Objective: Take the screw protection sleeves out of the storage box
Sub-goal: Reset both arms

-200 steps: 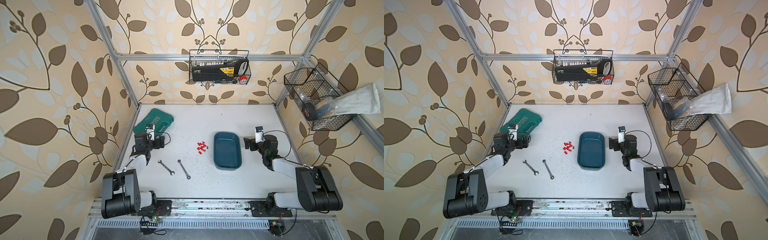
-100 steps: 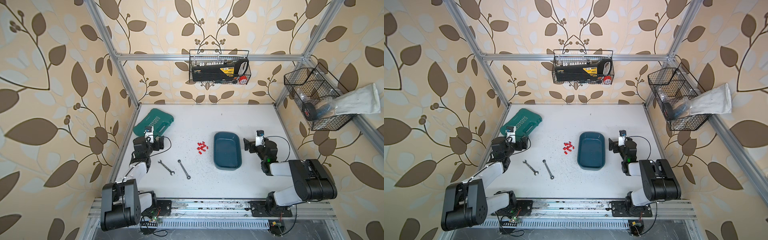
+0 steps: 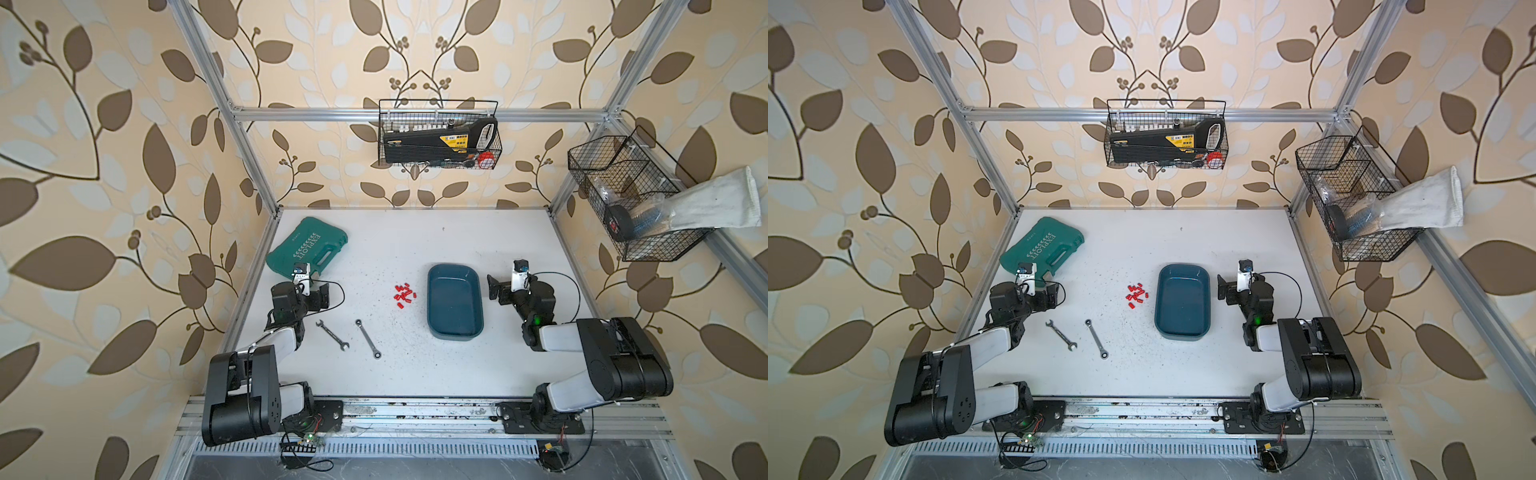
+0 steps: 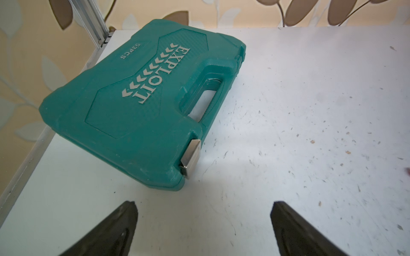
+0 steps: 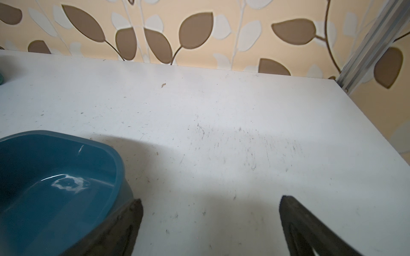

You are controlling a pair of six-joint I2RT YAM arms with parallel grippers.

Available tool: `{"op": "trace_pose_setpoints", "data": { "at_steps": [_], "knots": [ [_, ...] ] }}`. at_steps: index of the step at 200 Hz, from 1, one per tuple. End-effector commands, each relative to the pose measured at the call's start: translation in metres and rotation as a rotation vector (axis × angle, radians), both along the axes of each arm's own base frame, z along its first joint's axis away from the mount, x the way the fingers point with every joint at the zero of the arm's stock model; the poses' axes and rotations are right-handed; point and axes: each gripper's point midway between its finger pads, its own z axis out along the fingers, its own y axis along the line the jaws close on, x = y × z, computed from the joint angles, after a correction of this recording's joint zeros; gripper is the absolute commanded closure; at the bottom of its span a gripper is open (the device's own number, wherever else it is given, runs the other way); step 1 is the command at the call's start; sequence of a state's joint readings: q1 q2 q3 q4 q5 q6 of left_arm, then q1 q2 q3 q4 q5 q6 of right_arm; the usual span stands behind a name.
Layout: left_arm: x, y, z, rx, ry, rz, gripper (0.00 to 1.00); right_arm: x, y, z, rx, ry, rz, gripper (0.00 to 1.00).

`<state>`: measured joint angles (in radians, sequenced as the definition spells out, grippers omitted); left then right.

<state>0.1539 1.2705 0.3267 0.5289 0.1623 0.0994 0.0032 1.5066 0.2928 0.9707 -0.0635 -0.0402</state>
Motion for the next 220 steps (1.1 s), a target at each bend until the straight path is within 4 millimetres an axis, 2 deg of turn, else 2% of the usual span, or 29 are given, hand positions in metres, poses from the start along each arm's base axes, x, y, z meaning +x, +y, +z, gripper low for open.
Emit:
{"op": "trace_pose_setpoints", "data": {
  "at_steps": [1,22,45,72,75,80,120,220],
  "knots": [
    [0.008,0.011,0.026,-0.005,-0.094,0.042,0.01,0.004,0.0,0.002,0.014,-0.008,0.001,0.01],
    [0.005,0.0,0.03,-0.09,-0.084,0.002,0.01,0.004,0.0,0.002,0.015,-0.002,0.005,0.01],
    [0.014,-0.011,0.031,-0.159,-0.112,-0.05,0.01,0.005,0.001,0.001,0.014,0.004,0.007,0.01],
    [0.029,-0.003,0.01,-0.173,-0.08,-0.011,0.01,0.005,-0.002,0.001,0.018,0.005,-0.001,0.01],
    [0.029,-0.003,0.0,-0.176,-0.058,-0.006,0.01,0.006,-0.002,0.001,0.017,0.007,-0.005,0.01],
    [0.029,-0.003,-0.005,-0.177,-0.057,-0.007,0.01,0.006,-0.003,0.001,0.018,0.01,-0.007,0.01],
    [0.034,-0.002,-0.009,-0.16,-0.028,0.021,0.01,0.012,-0.004,-0.004,0.032,0.057,-0.01,0.01],
    [0.033,-0.001,-0.008,-0.157,-0.032,0.023,0.01,0.012,-0.006,-0.003,0.046,0.055,-0.008,0.01]
  ]
}}
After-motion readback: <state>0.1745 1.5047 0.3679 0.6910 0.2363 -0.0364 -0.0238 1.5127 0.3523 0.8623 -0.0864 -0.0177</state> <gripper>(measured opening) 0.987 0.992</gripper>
